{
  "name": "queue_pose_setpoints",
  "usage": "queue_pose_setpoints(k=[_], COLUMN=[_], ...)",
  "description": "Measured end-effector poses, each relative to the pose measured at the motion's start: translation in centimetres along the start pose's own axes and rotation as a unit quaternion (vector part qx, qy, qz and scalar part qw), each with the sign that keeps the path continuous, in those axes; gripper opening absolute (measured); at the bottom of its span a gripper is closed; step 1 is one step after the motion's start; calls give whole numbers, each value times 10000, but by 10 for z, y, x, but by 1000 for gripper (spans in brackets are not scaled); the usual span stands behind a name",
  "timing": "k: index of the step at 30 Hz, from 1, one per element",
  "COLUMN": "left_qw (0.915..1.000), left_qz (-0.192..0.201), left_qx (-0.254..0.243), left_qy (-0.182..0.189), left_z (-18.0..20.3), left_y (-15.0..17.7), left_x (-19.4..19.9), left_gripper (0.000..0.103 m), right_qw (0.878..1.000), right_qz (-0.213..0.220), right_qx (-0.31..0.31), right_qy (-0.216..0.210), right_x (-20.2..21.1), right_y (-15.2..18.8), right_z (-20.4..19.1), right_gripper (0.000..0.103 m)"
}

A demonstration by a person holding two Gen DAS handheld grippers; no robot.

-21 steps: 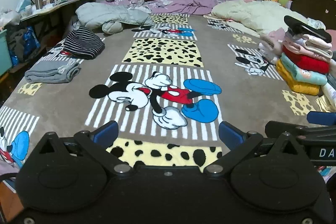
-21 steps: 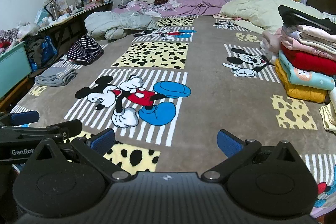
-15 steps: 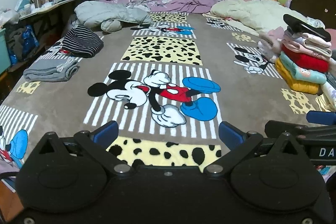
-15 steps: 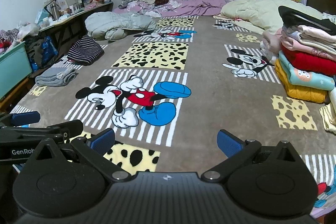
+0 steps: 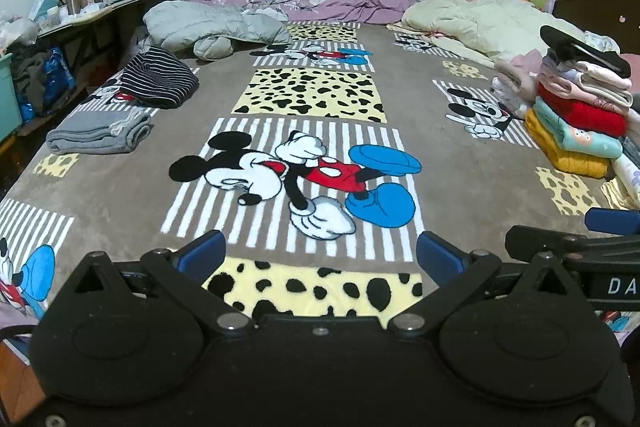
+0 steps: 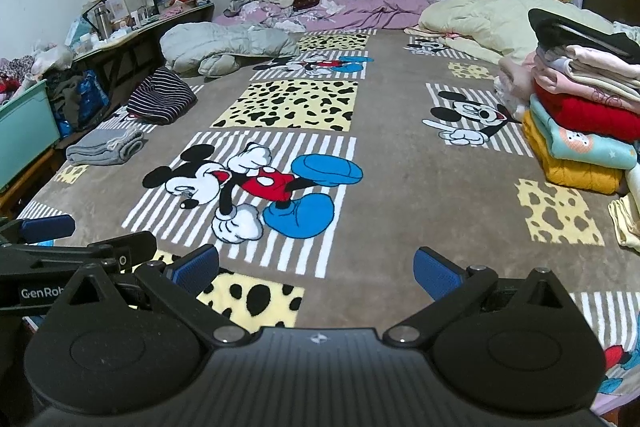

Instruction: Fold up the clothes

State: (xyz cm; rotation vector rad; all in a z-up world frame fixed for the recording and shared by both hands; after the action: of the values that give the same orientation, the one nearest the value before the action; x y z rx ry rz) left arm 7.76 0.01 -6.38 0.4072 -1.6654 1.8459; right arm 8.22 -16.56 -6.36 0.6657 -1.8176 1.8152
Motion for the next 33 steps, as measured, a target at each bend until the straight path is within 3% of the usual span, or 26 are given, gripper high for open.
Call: queue_pose_setpoints(k=[33], left_qw=[9999], left_qz=[-52], left_qx=[-87], left_qy=[-38], left_z=[8], left_y=[5], left_x=[-3], left_gripper=[103], right_qw=[10000], right_qz=[-2], right_qx=[-27], right_qy=[2], right_x=[1], right_y=[4], right_z=[6], right_gripper=[103])
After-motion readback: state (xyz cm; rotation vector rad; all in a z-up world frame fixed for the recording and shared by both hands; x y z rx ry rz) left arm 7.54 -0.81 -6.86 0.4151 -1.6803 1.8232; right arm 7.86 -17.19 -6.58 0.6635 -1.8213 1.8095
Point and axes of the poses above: each gripper's, at about its wrist camera, not at the fingertips, and x roughly against the way its jaws point, z to its right, y to its underside, the point moved 10 cm from there along -x, roughly the way its jaws point, and after that the axes turned 12 degrees about y, right-handed, at the moved point
